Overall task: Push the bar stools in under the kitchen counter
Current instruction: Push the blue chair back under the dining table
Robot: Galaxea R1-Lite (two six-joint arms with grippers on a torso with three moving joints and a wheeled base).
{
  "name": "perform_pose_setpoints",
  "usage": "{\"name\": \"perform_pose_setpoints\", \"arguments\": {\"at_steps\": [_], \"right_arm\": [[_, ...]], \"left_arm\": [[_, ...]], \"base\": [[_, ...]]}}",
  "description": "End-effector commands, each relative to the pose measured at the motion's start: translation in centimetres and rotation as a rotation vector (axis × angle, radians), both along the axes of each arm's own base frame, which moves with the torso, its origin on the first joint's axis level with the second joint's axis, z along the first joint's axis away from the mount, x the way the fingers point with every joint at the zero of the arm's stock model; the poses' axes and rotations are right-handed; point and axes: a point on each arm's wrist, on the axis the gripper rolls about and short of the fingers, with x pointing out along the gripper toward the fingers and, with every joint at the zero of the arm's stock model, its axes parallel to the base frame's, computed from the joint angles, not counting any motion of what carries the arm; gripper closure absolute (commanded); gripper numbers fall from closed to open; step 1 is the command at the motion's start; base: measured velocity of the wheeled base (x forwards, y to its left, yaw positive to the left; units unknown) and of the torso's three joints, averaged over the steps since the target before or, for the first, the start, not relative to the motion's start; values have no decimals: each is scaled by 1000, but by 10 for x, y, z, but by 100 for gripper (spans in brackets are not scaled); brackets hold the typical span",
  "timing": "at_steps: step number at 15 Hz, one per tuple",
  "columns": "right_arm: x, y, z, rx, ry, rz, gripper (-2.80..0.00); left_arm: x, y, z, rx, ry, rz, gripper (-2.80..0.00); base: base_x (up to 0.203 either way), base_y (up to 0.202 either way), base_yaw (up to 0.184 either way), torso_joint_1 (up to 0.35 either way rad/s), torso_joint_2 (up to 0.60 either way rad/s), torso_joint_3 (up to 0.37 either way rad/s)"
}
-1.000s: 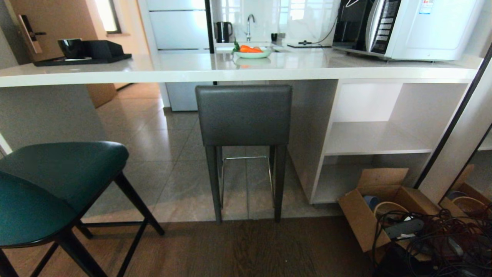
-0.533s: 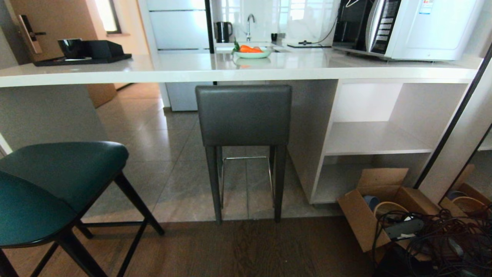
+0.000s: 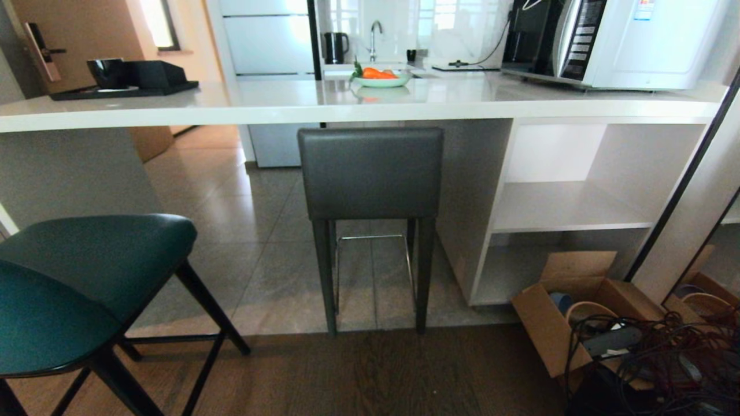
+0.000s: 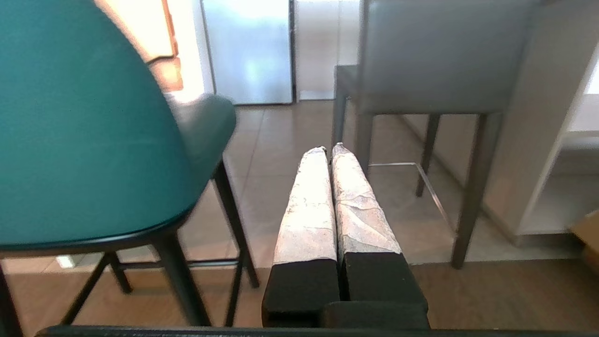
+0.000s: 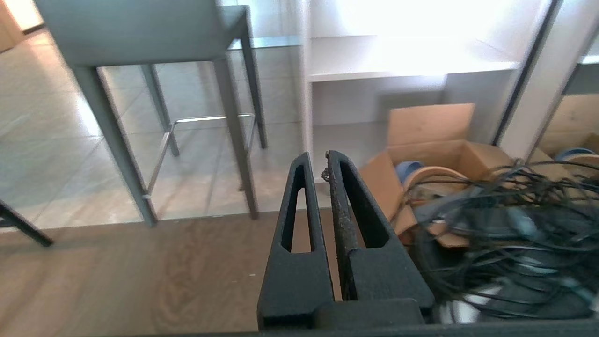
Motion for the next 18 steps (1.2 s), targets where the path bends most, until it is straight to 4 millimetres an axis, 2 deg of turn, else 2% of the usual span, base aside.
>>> {"name": "perform_pose_setpoints", "arguments": {"at_steps": [1, 10, 18], "right_arm": [[2, 0, -6, 0, 22, 1, 0], [2, 0, -6, 0, 22, 1, 0], [2, 0, -6, 0, 23, 1, 0]], "left_arm": [[4, 0, -11, 1, 38, 0, 0], [4, 0, -11, 0, 38, 3, 0], [4, 0, -11, 1, 38, 2, 0]], "base": [[1, 189, 0, 2, -1, 1], [0, 194, -1, 2, 4, 3], [0, 12, 0, 1, 0, 0]]}}
